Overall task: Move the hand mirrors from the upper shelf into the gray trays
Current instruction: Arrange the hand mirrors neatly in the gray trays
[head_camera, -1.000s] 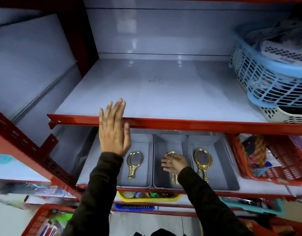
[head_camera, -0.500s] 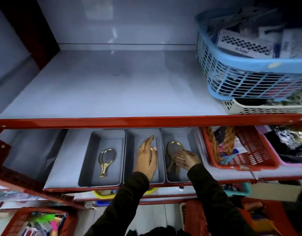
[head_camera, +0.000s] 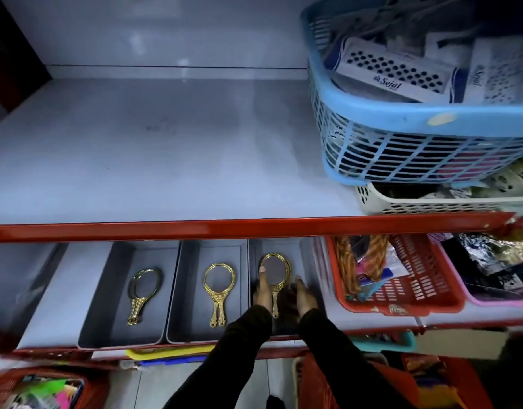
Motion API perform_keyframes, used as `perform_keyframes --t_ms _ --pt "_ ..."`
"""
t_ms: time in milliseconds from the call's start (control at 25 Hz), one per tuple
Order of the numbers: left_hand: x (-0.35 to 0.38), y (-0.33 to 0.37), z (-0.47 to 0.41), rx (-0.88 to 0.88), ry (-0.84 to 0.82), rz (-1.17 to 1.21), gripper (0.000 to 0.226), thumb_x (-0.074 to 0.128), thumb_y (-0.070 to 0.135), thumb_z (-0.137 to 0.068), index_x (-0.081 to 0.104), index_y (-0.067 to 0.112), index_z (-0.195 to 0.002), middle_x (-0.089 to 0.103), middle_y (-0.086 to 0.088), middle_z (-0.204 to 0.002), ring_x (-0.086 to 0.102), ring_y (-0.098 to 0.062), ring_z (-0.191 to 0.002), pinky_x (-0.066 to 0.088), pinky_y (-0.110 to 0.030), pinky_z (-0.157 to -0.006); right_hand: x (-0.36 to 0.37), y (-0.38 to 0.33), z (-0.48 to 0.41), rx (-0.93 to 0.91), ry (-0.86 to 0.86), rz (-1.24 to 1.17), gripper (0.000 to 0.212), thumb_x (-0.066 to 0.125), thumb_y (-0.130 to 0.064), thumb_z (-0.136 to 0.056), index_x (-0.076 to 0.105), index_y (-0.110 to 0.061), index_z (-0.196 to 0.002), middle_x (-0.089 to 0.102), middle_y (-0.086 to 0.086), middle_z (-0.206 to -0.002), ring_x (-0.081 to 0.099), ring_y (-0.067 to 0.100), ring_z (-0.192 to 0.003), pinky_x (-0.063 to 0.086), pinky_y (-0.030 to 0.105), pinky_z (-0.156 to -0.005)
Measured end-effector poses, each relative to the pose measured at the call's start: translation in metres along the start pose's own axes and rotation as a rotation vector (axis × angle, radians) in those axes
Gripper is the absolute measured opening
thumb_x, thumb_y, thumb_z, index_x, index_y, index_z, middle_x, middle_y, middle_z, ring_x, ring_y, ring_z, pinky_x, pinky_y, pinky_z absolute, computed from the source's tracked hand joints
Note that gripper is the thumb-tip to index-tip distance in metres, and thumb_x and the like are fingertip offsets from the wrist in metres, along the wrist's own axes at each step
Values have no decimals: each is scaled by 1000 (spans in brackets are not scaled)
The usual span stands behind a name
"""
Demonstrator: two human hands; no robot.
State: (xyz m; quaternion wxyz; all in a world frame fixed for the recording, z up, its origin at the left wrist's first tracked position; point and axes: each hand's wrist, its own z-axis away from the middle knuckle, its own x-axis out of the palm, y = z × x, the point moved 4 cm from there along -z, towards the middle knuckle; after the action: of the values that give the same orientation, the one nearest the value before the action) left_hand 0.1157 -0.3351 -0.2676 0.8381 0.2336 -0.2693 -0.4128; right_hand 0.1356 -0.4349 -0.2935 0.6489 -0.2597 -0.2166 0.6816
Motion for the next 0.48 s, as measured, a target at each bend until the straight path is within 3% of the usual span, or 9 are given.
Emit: perform_keyframes --t_ms 120,280,400,480 --pt "0 -4 -2 23 14 81 78 24 59 -97 31 5 -153 39 -20 -153 42 -30 -139 37 -31 -106 2 1 1 9 -35 -5 43 41 -49 -97 67 -14 -99 64 20 -121 61 33 -115 42 46 -109" --pt "0 -6 6 9 43 54 78 23 59 -97 34 5 -151 41 -18 -152 47 -26 -132 36 -25 -93 0 1 1 15 -48 35 59 41 -53 -95 63 -9 -128 63 16 -134 58 32 -124 42 48 -111" --pt "1 -6 14 14 53 9 76 19 59 -97 36 7 -150 41 -17 -152 50 -22 -120 37 -24 -88 -4 1 2 16 -40 68 62 42 -57 -93 65 -10 -126 66 16 -130 61 32 -120 44 48 -109" --pt "2 -5 19 13 42 -4 75 16 60 -97 33 11 -152 37 -15 -155 46 -24 -128 36 -27 -89 -5 1 1 18 -45 70 64 42 -58 -92 66 -9 -125 67 17 -128 62 33 -118 45 48 -108"
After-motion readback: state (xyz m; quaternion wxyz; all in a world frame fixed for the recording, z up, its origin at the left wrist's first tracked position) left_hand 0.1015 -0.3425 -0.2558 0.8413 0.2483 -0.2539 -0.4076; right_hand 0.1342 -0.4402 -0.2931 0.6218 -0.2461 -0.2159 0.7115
